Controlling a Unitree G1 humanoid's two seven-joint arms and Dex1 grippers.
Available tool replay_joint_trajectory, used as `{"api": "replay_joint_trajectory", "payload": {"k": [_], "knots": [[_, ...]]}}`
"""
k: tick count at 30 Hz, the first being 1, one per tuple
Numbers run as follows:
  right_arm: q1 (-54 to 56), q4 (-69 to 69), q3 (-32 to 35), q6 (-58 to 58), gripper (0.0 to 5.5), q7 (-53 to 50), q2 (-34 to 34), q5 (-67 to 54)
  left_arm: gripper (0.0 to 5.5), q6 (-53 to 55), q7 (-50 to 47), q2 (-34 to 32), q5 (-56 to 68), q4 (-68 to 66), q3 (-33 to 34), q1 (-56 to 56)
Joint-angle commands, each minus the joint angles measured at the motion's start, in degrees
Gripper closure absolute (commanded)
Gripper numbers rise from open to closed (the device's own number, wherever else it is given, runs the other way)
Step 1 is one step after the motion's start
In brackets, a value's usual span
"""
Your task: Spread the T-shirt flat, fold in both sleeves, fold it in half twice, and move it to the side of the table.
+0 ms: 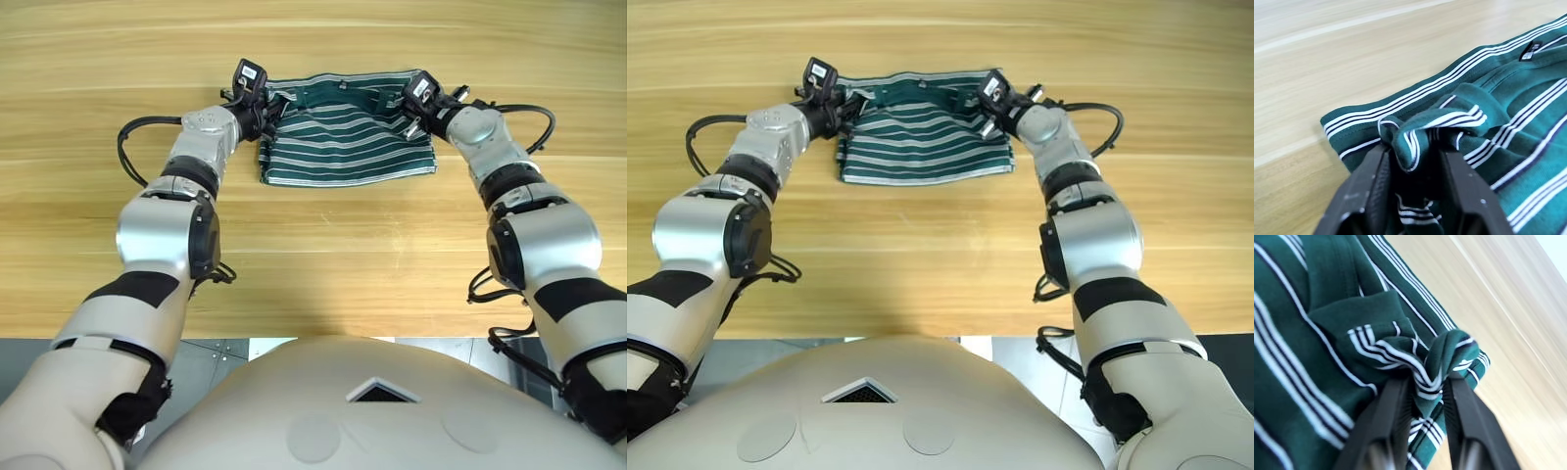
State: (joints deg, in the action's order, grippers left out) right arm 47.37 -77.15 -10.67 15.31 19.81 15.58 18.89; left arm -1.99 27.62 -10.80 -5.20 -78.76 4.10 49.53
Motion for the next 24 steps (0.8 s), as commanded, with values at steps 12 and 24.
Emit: {"api": "replay_joint_trajectory", "payload": {"k": [12,24], "knots": [[3.25,-1.19,13.06,-3.84,1.85,-7.91,-4.44,-8.61,1.65,-0.03,-15.42,-0.62,2.91,-0.02,11.01,4.11],[1.77,-0.62,24.63,3.54,0.12,-8.29,-0.40,-15.60,0.10,-3.37,-13.63,-4.60,11.52,0.50,24.12,2.55]]}}
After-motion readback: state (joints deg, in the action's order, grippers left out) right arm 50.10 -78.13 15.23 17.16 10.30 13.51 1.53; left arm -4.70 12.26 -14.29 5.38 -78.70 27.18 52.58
